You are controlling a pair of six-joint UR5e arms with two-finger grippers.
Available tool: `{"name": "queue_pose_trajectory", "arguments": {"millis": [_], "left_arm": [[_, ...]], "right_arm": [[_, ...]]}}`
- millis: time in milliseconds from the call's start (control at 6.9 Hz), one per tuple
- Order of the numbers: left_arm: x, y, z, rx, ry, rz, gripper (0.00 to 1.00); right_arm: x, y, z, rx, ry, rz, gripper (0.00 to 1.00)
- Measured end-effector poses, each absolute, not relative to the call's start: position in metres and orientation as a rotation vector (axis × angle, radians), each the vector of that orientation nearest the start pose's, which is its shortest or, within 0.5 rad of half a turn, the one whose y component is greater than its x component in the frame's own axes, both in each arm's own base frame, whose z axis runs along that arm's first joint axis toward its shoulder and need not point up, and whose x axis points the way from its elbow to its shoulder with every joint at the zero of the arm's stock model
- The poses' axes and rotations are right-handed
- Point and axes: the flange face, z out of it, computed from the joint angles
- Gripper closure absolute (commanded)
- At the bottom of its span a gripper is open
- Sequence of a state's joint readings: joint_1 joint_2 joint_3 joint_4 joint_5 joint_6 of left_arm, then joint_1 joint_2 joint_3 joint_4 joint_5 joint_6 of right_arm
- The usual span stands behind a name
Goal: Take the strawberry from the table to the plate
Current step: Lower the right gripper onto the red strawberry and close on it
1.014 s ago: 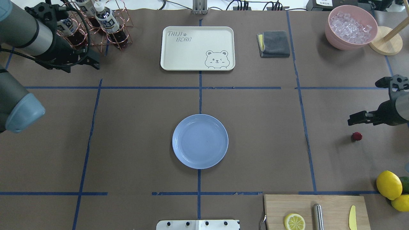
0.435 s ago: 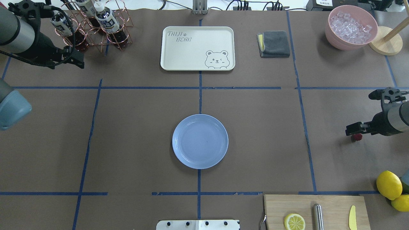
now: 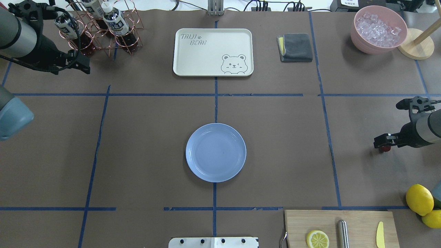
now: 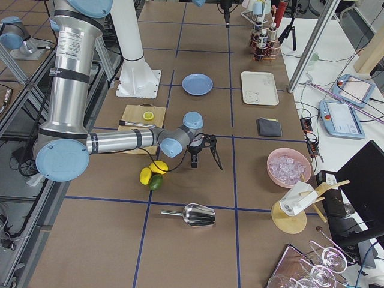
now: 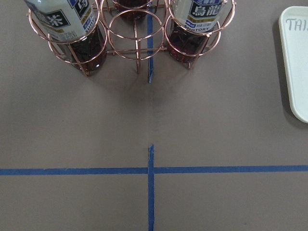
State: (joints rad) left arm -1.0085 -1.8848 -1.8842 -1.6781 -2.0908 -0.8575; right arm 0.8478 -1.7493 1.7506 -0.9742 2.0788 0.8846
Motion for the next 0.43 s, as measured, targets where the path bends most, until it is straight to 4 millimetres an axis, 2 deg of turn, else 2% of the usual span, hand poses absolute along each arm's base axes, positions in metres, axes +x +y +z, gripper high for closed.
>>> {"name": "queue_pose_trajectory", "arguments": {"millis": [145, 290, 435], "left_arm": [[0.2386, -0.5359, 0.3340, 0.221, 0.843, -0.085, 0.00], [0.2384, -0.5358, 0.3340, 0.221, 0.844, -0.085, 0.00], [0.2383, -0.5359, 0.3340, 0.222, 0.845, -0.085, 0.00]], "right_arm": [[-0.2356, -0.3907, 0.5964, 0.048, -0.762, -0.005, 0.31], [-0.2383, -0.3890, 0.5965, 0.045, -0.763, -0.012, 0.44], [-0.2399, -0.3880, 0.5966, 0.042, -0.763, -0.016, 0.46]]}}
